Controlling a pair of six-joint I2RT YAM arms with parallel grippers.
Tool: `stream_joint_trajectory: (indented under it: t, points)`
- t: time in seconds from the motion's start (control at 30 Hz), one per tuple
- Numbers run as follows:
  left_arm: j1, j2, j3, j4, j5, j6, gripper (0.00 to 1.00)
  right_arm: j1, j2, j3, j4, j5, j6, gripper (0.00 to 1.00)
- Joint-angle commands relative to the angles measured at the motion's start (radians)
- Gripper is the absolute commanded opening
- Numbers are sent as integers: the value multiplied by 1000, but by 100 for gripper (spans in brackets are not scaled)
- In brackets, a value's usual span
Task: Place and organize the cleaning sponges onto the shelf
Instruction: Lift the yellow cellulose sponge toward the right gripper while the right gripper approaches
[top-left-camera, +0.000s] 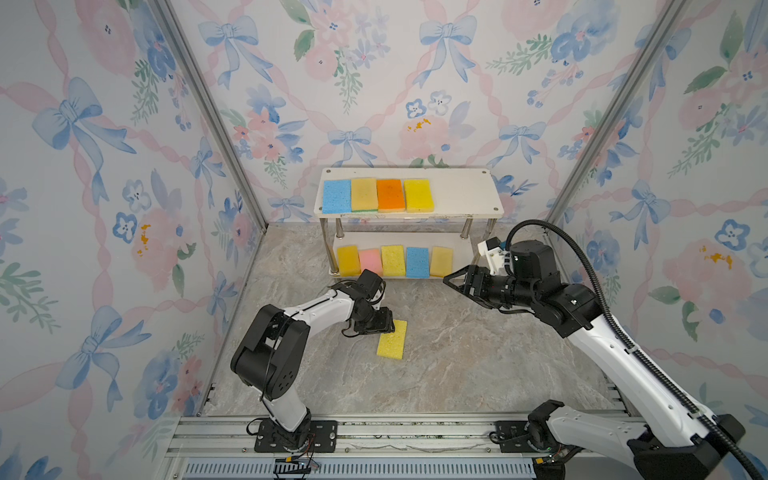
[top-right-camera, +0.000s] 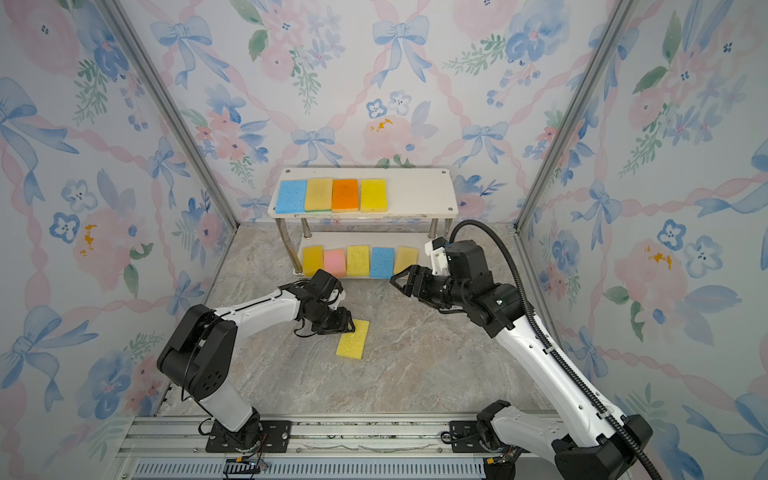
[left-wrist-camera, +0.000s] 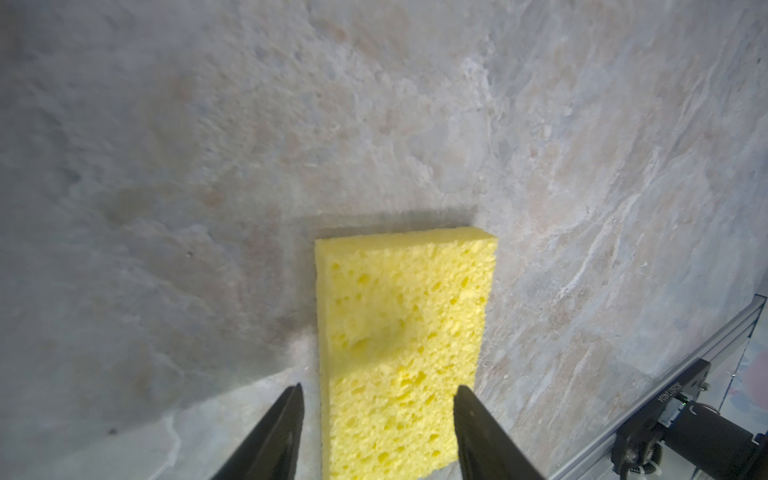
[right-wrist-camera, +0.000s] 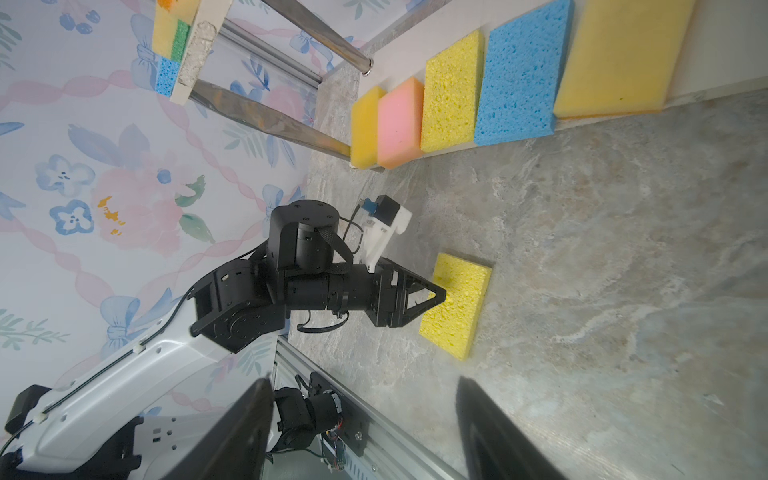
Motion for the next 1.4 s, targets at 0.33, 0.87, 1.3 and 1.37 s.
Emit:
stream_joint_trajectory:
  t: [0.33, 0.87, 1.3, 1.37]
  points:
    - [16, 54, -65, 21, 22, 12, 25, -16, -19, 15, -35, -7, -14, 73]
    - [33, -166, -81, 123, 175, -288, 0, 1, -67, -105, -62, 37, 7, 82]
    - [-20, -319, -43, 238, 210, -530, 0, 207, 33, -223, 142, 109, 125, 68]
    - [-32, -323, -33, 237, 216, -534, 0, 231, 62, -210, 163, 113, 131, 65]
